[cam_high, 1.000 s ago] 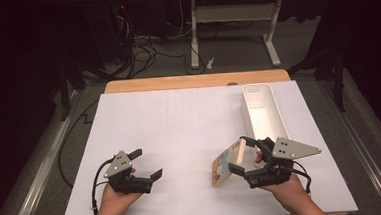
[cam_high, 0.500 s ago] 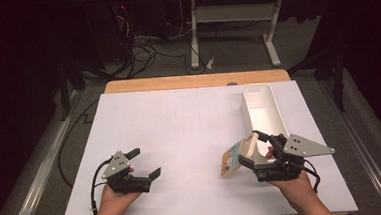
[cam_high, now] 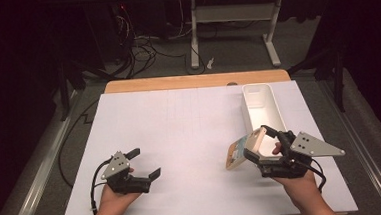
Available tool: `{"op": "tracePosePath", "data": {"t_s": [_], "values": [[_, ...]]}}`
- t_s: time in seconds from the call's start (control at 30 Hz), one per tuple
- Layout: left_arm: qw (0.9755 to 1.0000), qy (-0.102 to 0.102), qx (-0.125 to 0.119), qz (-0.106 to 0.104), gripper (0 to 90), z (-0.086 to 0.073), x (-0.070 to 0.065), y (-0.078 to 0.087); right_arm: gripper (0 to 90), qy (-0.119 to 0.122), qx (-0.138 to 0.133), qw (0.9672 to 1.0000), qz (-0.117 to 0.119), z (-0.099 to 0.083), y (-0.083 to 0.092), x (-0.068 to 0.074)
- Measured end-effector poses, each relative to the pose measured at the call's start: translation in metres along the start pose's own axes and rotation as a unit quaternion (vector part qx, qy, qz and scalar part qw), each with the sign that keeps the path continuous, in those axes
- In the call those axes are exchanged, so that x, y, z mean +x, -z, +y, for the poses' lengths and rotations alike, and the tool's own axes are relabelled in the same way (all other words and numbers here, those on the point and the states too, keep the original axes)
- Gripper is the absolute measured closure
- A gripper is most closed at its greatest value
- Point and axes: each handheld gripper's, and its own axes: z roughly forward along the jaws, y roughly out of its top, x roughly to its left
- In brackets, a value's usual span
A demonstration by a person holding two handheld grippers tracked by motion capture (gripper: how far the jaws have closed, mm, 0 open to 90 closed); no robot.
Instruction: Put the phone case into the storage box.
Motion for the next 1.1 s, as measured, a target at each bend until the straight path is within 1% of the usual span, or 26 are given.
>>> {"op": "tracePosePath", "data": {"t_s": [0.1,0.27,0.47,0.53,0.87,1.03,1.1], "values": [[1.0000,-0.001,0.000,-0.007,0.3,0.000,0.000,0.000,12.9,0.007,-0.009,0.9999,-0.011,0.003,0.003,0.001],[1.0000,0.000,-0.001,-0.006,0.3,0.000,0.000,-0.001,12.9,0.011,-0.020,0.9993,-0.029,0.010,0.009,0.001],[0.9999,0.001,0.000,-0.011,0.2,-0.001,0.000,-0.001,12.9,0.009,-0.037,0.9984,-0.042,0.014,0.015,-0.003],[0.9999,0.000,0.001,-0.012,0.2,-0.001,-0.001,-0.001,12.9,0.004,-0.044,0.9979,-0.047,0.015,0.017,-0.004],[0.9999,0.000,0.001,-0.011,0.3,-0.001,-0.001,-0.001,13.0,0.003,-0.072,0.9947,-0.073,0.025,0.030,-0.010],[0.9999,-0.001,0.000,-0.012,0.3,0.000,-0.001,-0.001,13.1,0.011,-0.083,0.9927,-0.086,0.030,0.037,-0.012],[0.9999,-0.002,0.000,-0.011,0.3,-0.001,-0.001,-0.001,13.1,0.009,-0.088,0.9918,-0.092,0.031,0.039,-0.014]]}}
